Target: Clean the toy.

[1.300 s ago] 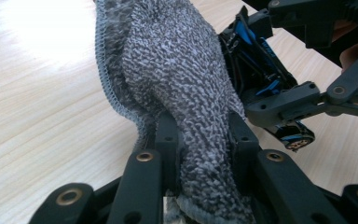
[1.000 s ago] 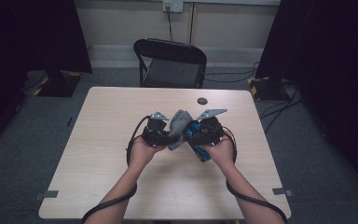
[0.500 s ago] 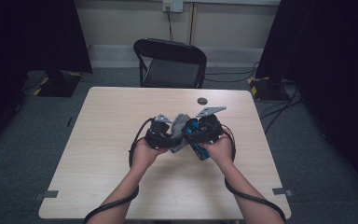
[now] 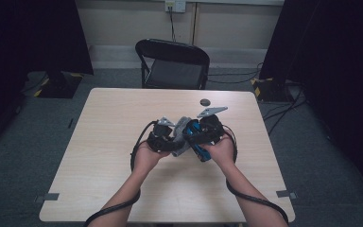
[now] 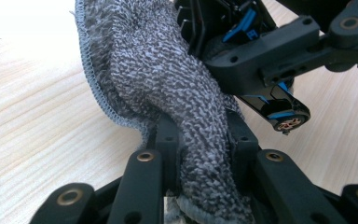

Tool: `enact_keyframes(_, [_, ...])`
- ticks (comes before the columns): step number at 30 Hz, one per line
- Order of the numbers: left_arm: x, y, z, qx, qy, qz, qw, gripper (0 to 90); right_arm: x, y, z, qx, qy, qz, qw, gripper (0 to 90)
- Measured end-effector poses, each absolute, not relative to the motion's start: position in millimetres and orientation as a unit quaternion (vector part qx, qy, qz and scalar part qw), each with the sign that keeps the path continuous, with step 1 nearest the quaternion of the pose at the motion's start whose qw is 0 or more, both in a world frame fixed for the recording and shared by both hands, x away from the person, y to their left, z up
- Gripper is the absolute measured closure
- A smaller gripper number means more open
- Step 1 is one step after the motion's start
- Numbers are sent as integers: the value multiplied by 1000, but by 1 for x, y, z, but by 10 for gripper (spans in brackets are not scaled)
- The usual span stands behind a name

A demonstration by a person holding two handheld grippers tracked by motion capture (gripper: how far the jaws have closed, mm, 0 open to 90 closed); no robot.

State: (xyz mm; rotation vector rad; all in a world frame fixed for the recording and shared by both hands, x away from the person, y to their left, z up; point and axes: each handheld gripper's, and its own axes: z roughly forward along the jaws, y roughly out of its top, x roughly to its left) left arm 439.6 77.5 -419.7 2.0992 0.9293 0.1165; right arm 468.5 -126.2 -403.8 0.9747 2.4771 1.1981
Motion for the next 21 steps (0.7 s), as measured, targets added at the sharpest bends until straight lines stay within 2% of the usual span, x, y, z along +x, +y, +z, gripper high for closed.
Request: enact_keyframes(21, [432,64,-425,843,349,34,407,719,474,-126,-397,338,837,416,106,254])
